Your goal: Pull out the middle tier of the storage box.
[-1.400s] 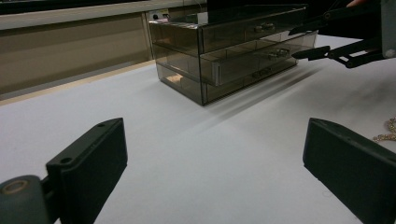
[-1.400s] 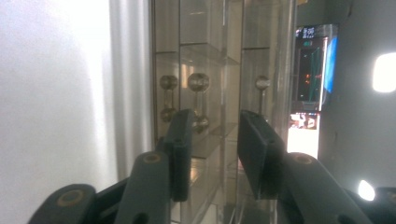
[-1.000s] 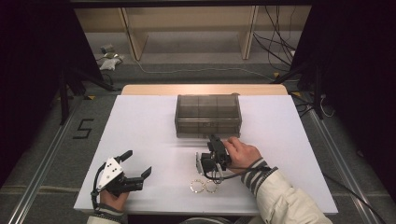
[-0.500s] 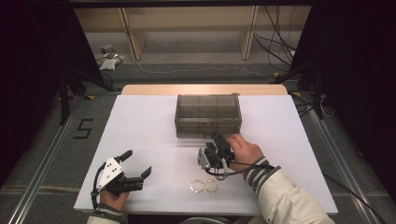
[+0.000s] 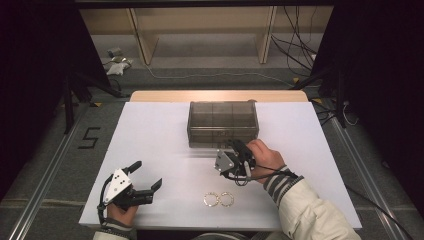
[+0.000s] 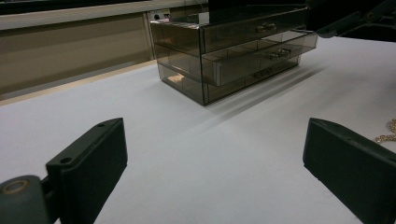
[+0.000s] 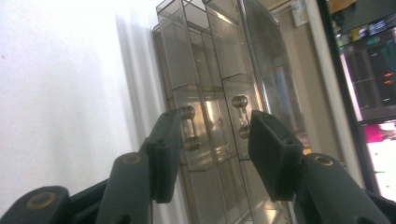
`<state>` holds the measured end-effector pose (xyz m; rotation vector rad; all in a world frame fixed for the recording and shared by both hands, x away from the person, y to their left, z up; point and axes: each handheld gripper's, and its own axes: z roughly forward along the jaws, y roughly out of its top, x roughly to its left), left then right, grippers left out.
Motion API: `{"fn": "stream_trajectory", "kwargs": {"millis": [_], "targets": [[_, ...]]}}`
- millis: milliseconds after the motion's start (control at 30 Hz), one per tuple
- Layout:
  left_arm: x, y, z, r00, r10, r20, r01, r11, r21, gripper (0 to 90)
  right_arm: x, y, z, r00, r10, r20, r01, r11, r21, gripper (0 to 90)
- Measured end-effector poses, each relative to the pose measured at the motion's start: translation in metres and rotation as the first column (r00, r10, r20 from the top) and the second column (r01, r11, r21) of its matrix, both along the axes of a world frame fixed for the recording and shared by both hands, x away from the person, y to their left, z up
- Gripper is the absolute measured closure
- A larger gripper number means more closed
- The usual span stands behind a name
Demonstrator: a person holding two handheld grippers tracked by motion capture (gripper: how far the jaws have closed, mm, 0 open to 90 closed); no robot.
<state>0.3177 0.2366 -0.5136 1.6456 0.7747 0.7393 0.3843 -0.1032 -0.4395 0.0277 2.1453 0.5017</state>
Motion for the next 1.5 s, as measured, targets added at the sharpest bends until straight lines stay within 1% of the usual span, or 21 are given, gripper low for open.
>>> {"fn": "stream_trajectory", "kwargs": {"millis": [100,133,200,367,433,500,567,633,667,700,767,900,967,1067,1133,1167,1367,1433,1500], "targets": [[0.0,0.0,0.0,1.0,0.0,0.0,0.0,1.0,0.0,6.0,0.004,-0.003,0.004,0.9994,-0.002,-0.034,0.003,1.0,0.03,55.1],[0.0,0.0,0.0,1.0,-0.001,0.0,0.001,1.0,0.0,6.0,0.005,-0.005,0.006,0.9988,0.006,-0.048,-0.005,0.999,0.036,55.7],[0.0,0.0,0.0,1.0,0.0,-0.001,0.0,1.0,-0.001,6.1,0.008,-0.006,0.009,0.9951,0.005,-0.099,0.0,0.999,0.051,56.7],[0.0,0.0,0.0,1.0,-0.001,0.001,0.001,1.0,0.0,6.0,0.015,-0.01,0.016,0.9855,0.009,-0.169,0.003,0.997,0.074,57.2],[0.0,0.0,0.0,1.0,-0.002,0.001,0.002,1.0,0.0,6.0,0.017,-0.011,0.019,0.9811,0.011,-0.193,0.003,0.997,0.073,56.6],[0.0,0.0,0.0,1.0,-0.002,0.0,0.002,1.0,-0.002,6.0,0.021,-0.011,0.021,0.9737,0.022,-0.227,-0.005,0.997,0.072,55.8],[0.0,0.0,0.0,1.0,-0.002,0.0,0.002,1.0,-0.002,6.0,0.025,-0.012,0.023,0.9629,0.022,-0.269,-0.001,0.997,0.077,54.4],[0.0,0.0,0.0,1.0,-0.002,0.0,0.002,1.0,-0.001,6.0,0.031,-0.014,0.024,0.9487,0.029,-0.315,-0.001,0.996,0.091,53.6],[0.0,-0.001,0.0,1.0,-0.003,0.0,0.003,1.0,-0.001,6.0,0.033,-0.015,0.025,0.9422,0.025,-0.334,0.008,0.995,0.097,53.4],[0.0,-0.001,0.0,1.0,-0.003,-0.002,0.003,1.0,0.001,6.0,0.035,-0.016,0.026,0.9393,0.029,-0.342,0.006,0.995,0.102,53.3],[0.001,-0.001,-0.001,1.0,-0.002,-0.004,0.002,1.0,0.001,5.9,0.04,-0.017,0.026,0.9306,0.036,-0.364,0.005,0.994,0.109,53.4],[0.001,-0.001,-0.001,1.0,-0.003,-0.005,0.003,1.0,-0.001,5.9,0.046,-0.016,0.024,0.9241,0.037,-0.38,0.001,0.995,0.097,53.6],[0.001,-0.001,-0.001,1.0,-0.004,-0.004,0.004,1.0,-0.002,5.9,0.05,-0.015,0.023,0.9198,0.028,-0.391,0.008,0.996,0.089,53.6],[0.001,-0.001,-0.001,1.0,-0.004,-0.004,0.004,1.0,-0.002,5.8,0.055,-0.014,0.022,0.917,0.023,-0.398,0.01,0.997,0.081,53.9],[0.001,-0.001,-0.001,1.0,-0.004,-0.004,0.004,1.0,-0.002,5.8,0.058,-0.013,0.021,0.9119,0.012,-0.41,0.017,0.998,0.068,54.2],[0.001,-0.001,0.0,1.0,-0.004,-0.003,0.004,1.0,-0.001,5.8,0.06,-0.012,0.021,0.9126,0.01,-0.409,0.015,0.998,0.058,54.2],[0.001,-0.001,-0.001,1.0,-0.004,-0.003,0.004,1.0,-0.001,5.9,0.067,-0.01,0.016,0.8991,-0.012,-0.438,0.026,0.999,0.026,54.7],[0.001,-0.001,-0.001,1.0,-0.003,-0.003,0.003,1.0,-0.001,5.8,0.069,-0.009,0.014,0.8963,-0.016,-0.443,0.025,1.0,0.014,54.7],[0.001,-0.001,-0.001,1.0,-0.004,-0.004,0.004,1.0,0.001,5.8,0.071,-0.008,0.011,0.8959,-0.02,-0.444,0.027,1.0,0.008,54.7]]}}
